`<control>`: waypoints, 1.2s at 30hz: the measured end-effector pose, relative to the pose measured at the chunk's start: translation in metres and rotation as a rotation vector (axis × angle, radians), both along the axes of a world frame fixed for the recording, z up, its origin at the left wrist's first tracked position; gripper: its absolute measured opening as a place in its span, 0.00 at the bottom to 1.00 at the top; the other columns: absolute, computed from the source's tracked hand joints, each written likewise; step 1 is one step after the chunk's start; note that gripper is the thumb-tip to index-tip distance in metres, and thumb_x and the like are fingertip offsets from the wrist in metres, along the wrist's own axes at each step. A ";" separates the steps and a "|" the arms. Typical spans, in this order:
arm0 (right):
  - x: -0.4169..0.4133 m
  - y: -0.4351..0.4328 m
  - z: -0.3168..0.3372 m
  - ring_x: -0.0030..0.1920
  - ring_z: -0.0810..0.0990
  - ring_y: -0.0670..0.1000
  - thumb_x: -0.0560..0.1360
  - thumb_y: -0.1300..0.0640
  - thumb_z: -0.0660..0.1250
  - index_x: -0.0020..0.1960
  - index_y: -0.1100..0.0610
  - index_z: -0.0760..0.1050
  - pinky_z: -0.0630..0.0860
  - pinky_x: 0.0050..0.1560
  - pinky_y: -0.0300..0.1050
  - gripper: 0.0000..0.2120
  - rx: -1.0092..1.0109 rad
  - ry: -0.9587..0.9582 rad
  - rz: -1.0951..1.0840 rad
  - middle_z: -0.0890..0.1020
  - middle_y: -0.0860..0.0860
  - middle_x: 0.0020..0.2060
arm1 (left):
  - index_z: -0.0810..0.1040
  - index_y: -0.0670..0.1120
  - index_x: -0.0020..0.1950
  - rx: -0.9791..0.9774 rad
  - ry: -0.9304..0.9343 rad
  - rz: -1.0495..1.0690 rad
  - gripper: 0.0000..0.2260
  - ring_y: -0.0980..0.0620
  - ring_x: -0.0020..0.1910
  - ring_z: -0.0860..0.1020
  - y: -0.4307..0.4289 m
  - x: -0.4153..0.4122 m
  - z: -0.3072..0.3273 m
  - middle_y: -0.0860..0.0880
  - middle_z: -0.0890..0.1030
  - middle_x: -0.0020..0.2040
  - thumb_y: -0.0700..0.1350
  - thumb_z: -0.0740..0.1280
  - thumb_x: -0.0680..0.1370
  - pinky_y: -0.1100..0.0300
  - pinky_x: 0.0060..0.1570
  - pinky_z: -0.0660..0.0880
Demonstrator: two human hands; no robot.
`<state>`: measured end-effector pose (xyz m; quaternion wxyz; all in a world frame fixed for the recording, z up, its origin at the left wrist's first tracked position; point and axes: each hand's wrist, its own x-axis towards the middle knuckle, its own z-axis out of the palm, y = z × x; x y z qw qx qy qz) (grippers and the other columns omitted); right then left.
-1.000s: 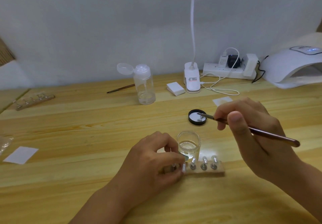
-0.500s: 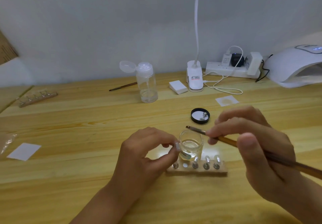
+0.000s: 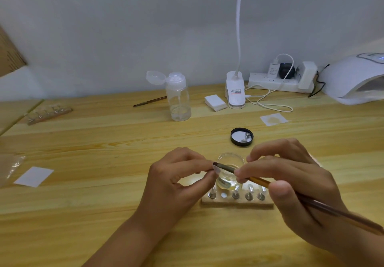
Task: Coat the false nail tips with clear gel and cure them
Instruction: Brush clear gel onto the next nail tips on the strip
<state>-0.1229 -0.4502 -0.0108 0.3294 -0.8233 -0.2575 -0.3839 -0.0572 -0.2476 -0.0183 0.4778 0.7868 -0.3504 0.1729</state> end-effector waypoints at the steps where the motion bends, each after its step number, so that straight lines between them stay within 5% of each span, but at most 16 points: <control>1: 0.000 0.000 0.000 0.51 0.78 0.47 0.85 0.46 0.48 0.47 0.59 0.83 0.71 0.49 0.50 0.28 -0.002 0.002 -0.002 0.82 0.45 0.40 | 0.87 0.46 0.43 0.006 -0.002 0.003 0.03 0.56 0.39 0.79 0.000 0.000 0.000 0.54 0.82 0.39 0.40 0.74 0.71 0.73 0.41 0.67; 11: -0.001 -0.002 0.001 0.49 0.78 0.48 0.86 0.47 0.47 0.42 0.59 0.82 0.71 0.48 0.49 0.30 0.049 0.000 0.005 0.81 0.47 0.33 | 0.87 0.48 0.43 0.006 0.000 0.018 0.05 0.58 0.39 0.79 -0.001 -0.001 0.000 0.55 0.82 0.38 0.40 0.75 0.70 0.73 0.40 0.67; 17: 0.000 0.001 0.000 0.51 0.78 0.47 0.85 0.47 0.48 0.46 0.59 0.83 0.71 0.50 0.49 0.29 0.018 0.001 -0.007 0.82 0.46 0.39 | 0.87 0.49 0.41 0.030 -0.004 0.026 0.06 0.60 0.39 0.78 0.000 -0.002 0.001 0.56 0.81 0.37 0.39 0.74 0.70 0.74 0.40 0.66; 36: -0.001 -0.001 -0.002 0.50 0.80 0.49 0.86 0.47 0.48 0.43 0.56 0.82 0.72 0.48 0.47 0.28 0.084 0.006 0.021 0.82 0.45 0.35 | 0.87 0.48 0.45 0.016 0.001 0.033 0.06 0.60 0.40 0.78 0.000 -0.002 0.000 0.56 0.82 0.38 0.40 0.74 0.71 0.76 0.40 0.66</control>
